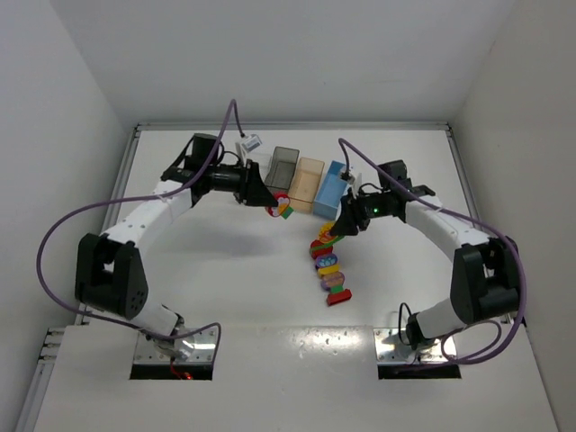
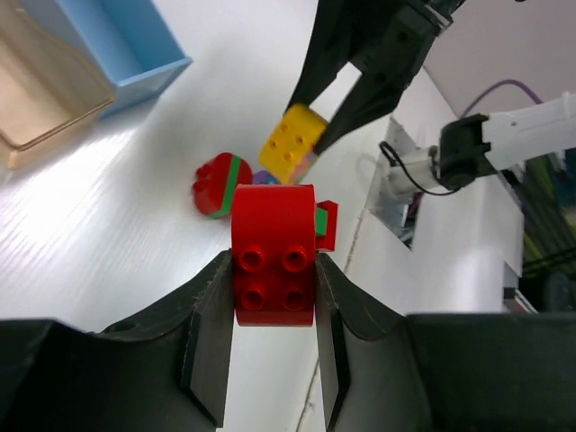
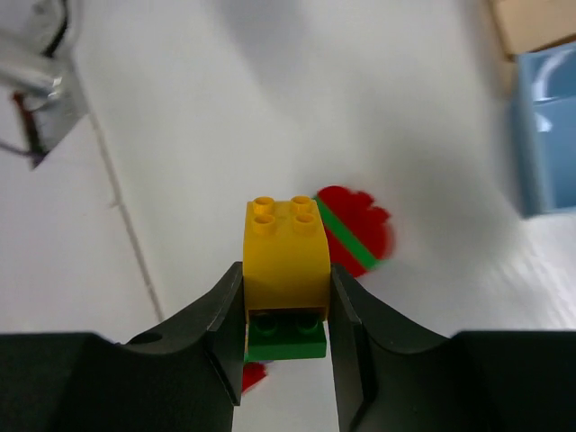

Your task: Sort the legos into containers by color

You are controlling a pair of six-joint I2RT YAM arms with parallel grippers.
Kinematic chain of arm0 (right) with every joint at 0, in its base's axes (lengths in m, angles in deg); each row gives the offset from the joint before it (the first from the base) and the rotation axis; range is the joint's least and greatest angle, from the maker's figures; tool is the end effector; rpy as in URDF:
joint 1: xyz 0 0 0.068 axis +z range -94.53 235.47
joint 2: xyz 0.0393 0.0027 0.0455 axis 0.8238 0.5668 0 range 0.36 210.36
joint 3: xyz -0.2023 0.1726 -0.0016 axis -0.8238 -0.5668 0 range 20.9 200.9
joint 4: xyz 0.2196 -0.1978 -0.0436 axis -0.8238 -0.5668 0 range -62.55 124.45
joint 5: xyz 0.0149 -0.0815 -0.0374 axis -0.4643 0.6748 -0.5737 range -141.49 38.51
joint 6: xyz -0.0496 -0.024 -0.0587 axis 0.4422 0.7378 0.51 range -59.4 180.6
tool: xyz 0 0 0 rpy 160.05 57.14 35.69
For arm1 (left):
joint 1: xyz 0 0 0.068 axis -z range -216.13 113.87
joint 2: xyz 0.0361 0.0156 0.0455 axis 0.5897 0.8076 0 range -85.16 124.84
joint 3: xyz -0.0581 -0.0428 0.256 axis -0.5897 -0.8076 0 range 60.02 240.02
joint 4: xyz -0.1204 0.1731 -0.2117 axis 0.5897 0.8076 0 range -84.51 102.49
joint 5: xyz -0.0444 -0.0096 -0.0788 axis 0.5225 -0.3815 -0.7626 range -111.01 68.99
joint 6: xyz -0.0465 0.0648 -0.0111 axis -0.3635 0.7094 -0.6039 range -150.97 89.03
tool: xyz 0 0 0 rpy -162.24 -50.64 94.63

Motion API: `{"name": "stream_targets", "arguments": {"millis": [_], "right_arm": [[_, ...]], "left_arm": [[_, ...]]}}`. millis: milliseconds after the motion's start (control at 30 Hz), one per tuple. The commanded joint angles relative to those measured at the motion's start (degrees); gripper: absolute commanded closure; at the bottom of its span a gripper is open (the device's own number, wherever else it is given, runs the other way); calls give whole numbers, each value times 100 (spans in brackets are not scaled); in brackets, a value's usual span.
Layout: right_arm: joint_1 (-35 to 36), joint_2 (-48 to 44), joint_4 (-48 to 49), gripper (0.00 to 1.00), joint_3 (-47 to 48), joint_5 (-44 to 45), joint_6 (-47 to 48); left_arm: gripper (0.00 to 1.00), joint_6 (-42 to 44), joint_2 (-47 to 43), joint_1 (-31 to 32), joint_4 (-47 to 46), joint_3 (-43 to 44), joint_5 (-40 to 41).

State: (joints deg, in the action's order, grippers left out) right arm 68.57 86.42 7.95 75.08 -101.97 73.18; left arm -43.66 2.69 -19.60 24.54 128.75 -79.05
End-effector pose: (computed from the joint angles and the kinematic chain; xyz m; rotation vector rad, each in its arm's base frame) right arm 0.3167 0.1287 0.1697 -0.8373 2.2465 1.1232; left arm 0.3531 -0.1665 0.2653 0.6454 2.1103 -1.4051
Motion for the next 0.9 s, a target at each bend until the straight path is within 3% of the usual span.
{"name": "stream_targets", "arguments": {"millis": [0, 167, 333, 633, 867], "right_arm": [[87, -379, 1883, 100, -135, 847, -818], [491, -257, 2833, 100, -336, 690, -1599], [1202, 128, 4896, 100, -829, 390, -2724], [2266, 1323, 6919, 100, -908, 1004, -2875], [2636, 2291, 6756, 100, -294, 1374, -2279]], "left_arm": [[100, 346, -593, -98, 161, -210, 407], [100, 346, -1200, -387, 213, -781, 1084], [100, 232, -1534, -747, 213, -1036, 1313], [100, 126, -1772, -1556, 213, -1090, 1207], [100, 126, -1895, -2145, 213, -1151, 1050]]}}
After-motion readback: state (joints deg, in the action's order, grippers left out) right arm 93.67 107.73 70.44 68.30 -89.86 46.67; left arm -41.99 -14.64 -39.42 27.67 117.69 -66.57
